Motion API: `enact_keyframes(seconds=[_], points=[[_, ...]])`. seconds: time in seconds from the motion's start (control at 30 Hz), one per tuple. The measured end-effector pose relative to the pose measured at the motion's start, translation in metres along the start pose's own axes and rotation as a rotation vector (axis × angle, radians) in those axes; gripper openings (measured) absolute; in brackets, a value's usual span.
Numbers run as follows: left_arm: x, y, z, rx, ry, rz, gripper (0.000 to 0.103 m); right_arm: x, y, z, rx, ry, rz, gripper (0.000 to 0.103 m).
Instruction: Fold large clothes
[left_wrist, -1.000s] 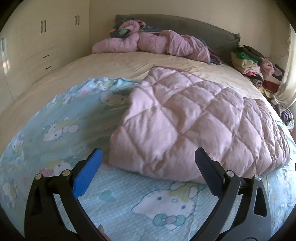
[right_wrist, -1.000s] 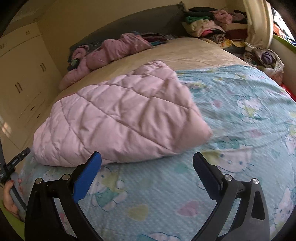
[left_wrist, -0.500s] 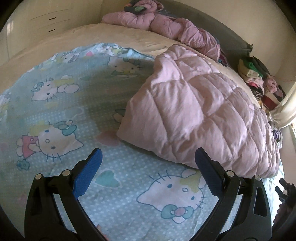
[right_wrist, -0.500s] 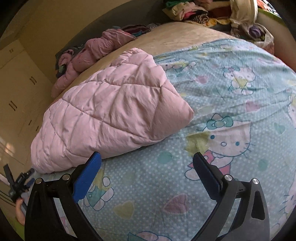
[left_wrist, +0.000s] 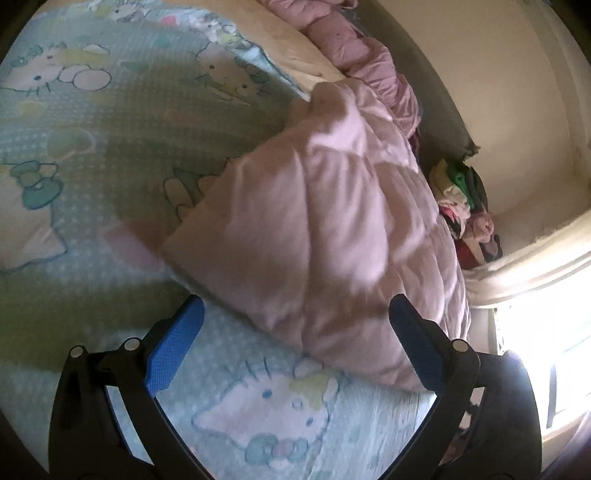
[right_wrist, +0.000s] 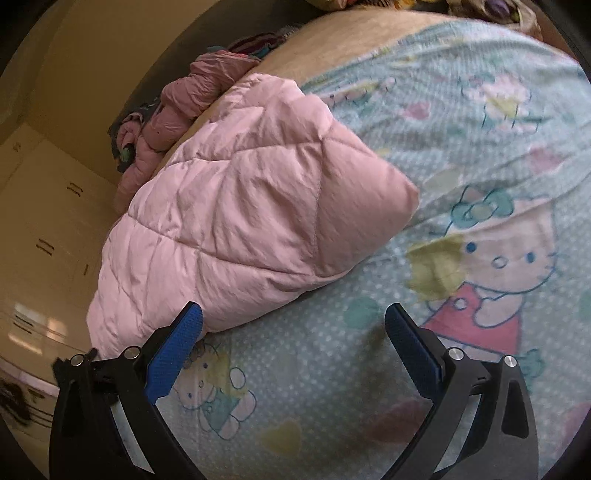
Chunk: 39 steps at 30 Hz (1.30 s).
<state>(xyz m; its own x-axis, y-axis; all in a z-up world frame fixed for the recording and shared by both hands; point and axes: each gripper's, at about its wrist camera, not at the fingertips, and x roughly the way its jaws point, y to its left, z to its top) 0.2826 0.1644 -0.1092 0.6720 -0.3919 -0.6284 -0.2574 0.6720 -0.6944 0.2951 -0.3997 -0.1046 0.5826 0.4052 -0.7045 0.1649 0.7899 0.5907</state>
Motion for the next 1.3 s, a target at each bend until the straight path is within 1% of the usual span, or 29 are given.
enact_keyframes(seconds=[0.1, 0.2, 0.3, 0.37, 0.63, 0.7, 0.8, 0.83, 0.9, 0.97, 1.0, 1.03, 1.07, 1.1, 1.13, 1.17, 1.2, 1.3], points=[[0.006, 0.002, 0.010, -0.026, -0.022, -0.007, 0.094, 0.008, -0.004, 0.007, 0.033, 0.003, 0.016, 0.099], [0.012, 0.005, 0.017, -0.047, -0.026, -0.018, 0.094, 0.015, -0.004, 0.017, 0.056, 0.006, 0.031, 0.099], [0.016, 0.005, 0.024, -0.043, -0.025, -0.014, 0.094, 0.023, -0.003, 0.028, 0.087, 0.013, 0.060, 0.099], [0.018, 0.004, 0.028, -0.042, -0.023, -0.015, 0.094, 0.028, -0.005, 0.036, 0.133, 0.011, 0.089, 0.099], [0.030, 0.004, 0.042, -0.009, -0.020, -0.014, 0.095, 0.045, -0.020, 0.063, 0.301, -0.015, 0.158, 0.099], [0.032, 0.005, 0.046, -0.008, -0.017, -0.009, 0.095, 0.049, -0.024, 0.068, 0.326, -0.022, 0.162, 0.099], [0.035, 0.002, 0.051, 0.000, -0.026, 0.008, 0.095, 0.054, -0.019, 0.076, 0.290, -0.033, 0.130, 0.099], [0.036, 0.002, 0.050, -0.001, -0.034, 0.011, 0.095, 0.054, -0.016, 0.077, 0.271, -0.045, 0.115, 0.098], [0.036, 0.001, 0.049, 0.006, -0.055, 0.021, 0.095, 0.055, -0.011, 0.077, 0.213, -0.071, 0.083, 0.088], [0.038, -0.003, 0.051, 0.015, -0.063, 0.026, 0.095, 0.053, -0.006, 0.076, 0.153, -0.103, 0.072, 0.073], [0.040, -0.005, 0.054, 0.016, -0.066, 0.027, 0.093, 0.053, -0.005, 0.074, 0.137, -0.113, 0.074, 0.070], [0.040, -0.007, 0.054, 0.025, -0.070, 0.028, 0.088, 0.052, -0.003, 0.073, 0.114, -0.124, 0.073, 0.065], [0.039, -0.009, 0.053, 0.036, -0.077, 0.027, 0.086, 0.050, -0.002, 0.070, 0.091, -0.133, 0.073, 0.060], [0.038, -0.011, 0.053, 0.045, -0.084, 0.027, 0.081, 0.048, 0.000, 0.069, 0.075, -0.140, 0.072, 0.057], [0.037, -0.011, 0.053, 0.054, -0.089, 0.024, 0.073, 0.047, 0.003, 0.070, 0.055, -0.146, 0.067, 0.053], [0.036, -0.013, 0.051, 0.063, -0.097, 0.024, 0.069, 0.045, 0.008, 0.070, 0.025, -0.153, 0.057, 0.050], [0.033, -0.017, 0.051, 0.078, -0.109, 0.021, 0.061, 0.044, 0.015, 0.068, 0.006, -0.157, 0.047, 0.049], [0.023, -0.030, 0.045, 0.142, -0.146, 0.034, 0.046, 0.041, 0.025, 0.068, -0.056, -0.166, 0.012, 0.044]])
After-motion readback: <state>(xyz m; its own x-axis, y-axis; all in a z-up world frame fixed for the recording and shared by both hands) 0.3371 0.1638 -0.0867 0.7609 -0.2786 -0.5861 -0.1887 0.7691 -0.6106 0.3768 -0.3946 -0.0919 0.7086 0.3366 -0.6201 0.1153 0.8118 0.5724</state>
